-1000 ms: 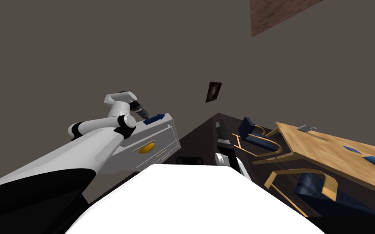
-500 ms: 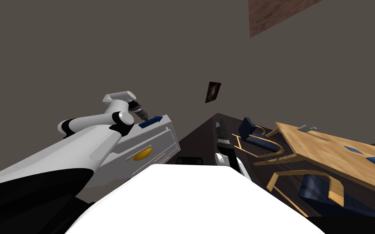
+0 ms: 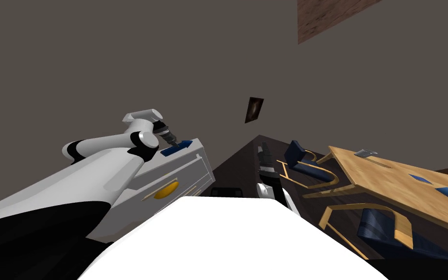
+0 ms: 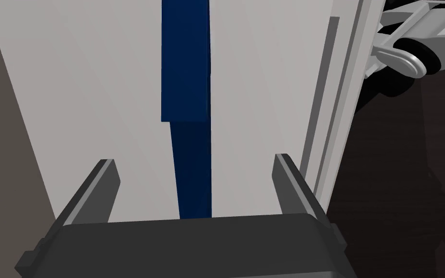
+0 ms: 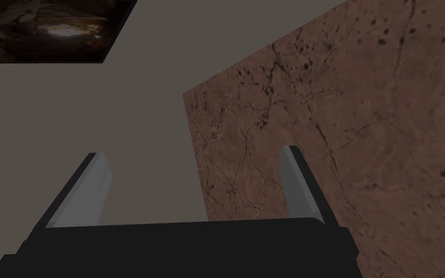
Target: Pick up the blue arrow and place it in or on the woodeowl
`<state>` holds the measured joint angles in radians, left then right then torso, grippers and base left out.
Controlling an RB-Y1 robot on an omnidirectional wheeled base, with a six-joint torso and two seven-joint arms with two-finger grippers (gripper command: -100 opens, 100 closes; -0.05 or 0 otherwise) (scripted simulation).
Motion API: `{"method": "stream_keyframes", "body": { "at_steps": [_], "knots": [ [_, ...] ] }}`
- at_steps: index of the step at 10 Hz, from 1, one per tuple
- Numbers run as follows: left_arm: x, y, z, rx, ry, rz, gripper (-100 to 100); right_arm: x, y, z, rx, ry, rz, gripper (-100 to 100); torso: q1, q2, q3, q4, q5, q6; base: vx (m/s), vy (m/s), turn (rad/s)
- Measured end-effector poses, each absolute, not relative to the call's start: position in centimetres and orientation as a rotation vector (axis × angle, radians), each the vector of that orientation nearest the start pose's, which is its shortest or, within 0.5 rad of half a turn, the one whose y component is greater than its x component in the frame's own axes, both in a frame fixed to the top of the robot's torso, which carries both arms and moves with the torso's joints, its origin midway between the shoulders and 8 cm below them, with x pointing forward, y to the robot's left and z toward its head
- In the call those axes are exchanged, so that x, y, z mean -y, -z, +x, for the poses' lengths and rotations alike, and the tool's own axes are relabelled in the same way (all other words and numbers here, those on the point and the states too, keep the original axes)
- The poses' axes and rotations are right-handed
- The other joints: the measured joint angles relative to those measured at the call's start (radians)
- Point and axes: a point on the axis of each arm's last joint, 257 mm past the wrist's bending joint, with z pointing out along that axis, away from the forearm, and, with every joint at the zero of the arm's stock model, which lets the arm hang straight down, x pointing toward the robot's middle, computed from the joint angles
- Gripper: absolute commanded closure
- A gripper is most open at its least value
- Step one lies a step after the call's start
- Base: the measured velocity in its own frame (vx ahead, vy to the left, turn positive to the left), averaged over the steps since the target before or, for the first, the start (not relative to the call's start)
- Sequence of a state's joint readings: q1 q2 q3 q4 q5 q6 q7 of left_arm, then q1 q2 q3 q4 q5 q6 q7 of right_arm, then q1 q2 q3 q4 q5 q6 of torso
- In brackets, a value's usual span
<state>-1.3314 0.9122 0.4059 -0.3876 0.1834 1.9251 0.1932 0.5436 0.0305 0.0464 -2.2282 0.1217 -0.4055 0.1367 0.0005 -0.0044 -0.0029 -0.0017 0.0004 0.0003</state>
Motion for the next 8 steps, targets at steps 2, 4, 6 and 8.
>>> {"method": "stream_keyframes", "body": {
  "at_steps": [2, 4, 6, 8],
  "knots": [
    [-48.4, 7.8, 45.6, -1.31, 0.217, -2.938, 0, 26.4, 3.4, 36.7, -0.826, -1.088, 0.692, 0, 0.0, 0.001, 0.001, 0.0, 0.0, 0.0, 0.009, 0.002, -0.002],
    [-48.4, 8.5, 45.6, -1.314, 0.212, -2.943, -100, 26.4, 3.4, 36.7, -0.826, -1.088, 0.692, 0, 0.0, 0.003, 0.002, 0.001, 0.0, 0.0, -0.01, -0.01, 0.018],
    [-48.1, 10.0, 45.6, -1.321, 0.198, -2.957, -100, 26.4, 3.4, 36.7, -0.826, -1.088, 0.692, 0, 0.0, 0.004, 0.002, 0.001, 0.0, 0.0, -0.008, -0.006, -0.002],
    [-48.2, 9.2, 45.9, -1.316, 0.214, -2.941, -100, 26.4, 3.4, 36.7, -0.826, -1.088, 0.692, 0, 0.0, 0.003, 0.002, 0.001, 0.0, 0.0, 0.0, 0.0, 0.0]
  ]
}}
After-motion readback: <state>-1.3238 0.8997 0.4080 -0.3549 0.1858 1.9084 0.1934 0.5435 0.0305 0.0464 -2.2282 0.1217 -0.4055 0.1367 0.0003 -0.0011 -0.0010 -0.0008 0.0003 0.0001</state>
